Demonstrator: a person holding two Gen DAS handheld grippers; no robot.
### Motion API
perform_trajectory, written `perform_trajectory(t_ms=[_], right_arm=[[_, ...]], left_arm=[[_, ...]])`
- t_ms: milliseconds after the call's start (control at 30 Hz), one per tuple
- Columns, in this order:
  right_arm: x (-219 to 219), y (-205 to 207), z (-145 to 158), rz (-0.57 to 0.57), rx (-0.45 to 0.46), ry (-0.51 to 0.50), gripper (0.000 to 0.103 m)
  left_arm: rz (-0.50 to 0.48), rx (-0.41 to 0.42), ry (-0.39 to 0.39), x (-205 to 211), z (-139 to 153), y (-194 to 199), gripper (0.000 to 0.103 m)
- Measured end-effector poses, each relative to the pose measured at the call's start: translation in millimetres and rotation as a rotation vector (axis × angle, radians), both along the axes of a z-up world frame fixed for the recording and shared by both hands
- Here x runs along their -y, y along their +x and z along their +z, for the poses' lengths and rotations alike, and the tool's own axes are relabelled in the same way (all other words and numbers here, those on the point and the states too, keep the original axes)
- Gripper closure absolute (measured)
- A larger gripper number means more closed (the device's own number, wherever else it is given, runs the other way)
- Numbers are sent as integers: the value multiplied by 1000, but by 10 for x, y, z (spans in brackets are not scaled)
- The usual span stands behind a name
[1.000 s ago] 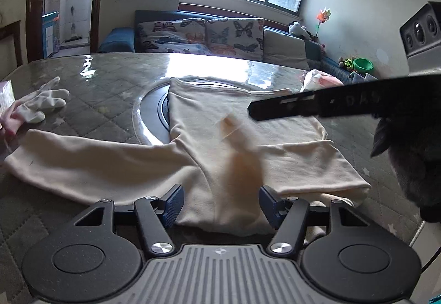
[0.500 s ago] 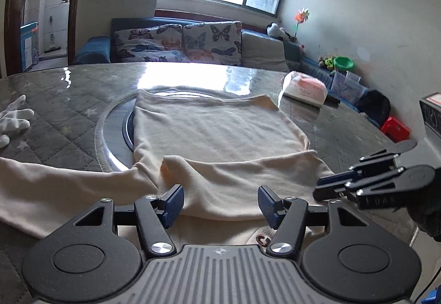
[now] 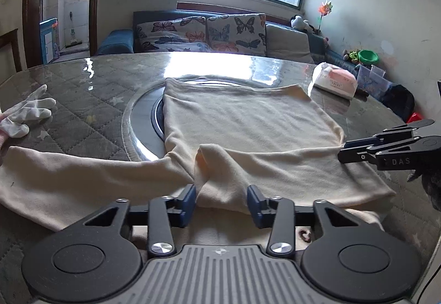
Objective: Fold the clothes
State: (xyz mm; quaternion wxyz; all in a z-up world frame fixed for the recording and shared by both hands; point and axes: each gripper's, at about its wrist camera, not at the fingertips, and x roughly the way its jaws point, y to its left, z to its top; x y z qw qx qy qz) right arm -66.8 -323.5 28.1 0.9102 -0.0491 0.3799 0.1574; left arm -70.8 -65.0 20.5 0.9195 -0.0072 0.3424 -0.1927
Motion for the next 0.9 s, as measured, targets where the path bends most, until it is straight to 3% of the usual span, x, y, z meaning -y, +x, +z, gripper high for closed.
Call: perform_trajectory(t_ms=[33, 100, 200, 300, 433, 500, 567, 733, 900], right_arm=[[2, 1, -21, 0, -2, 0, 81], [0, 0, -45, 1, -4, -3, 81], [-55, -13, -35, 17, -1, -39, 80], [-130, -27, -8, 32, 10, -70, 78], [-284, -89, 85, 81, 43, -91, 75], [-409, -121, 132, 129, 49, -74, 74], [-548, -128, 143, 181, 46, -61, 74], [-968, -110, 116, 302, 44, -36, 74], [-1224, -136, 96, 368, 41, -25, 74]], left_arm=[[12, -4, -10, -24, 5, 0, 82], [35, -11, -30, -71, 15, 0, 90], [34, 12, -28, -69, 90, -86, 92], [47, -8, -12, -106, 73, -111, 83], [121, -34, -52, -343, 93, -124, 80], [182, -18, -53, -483, 145, -142, 73], [266, 4, -35, -641, 193, -151, 59], [500, -5, 8, -1081, 215, -55, 58], [662, -5, 59, -1375, 182, 94, 55]])
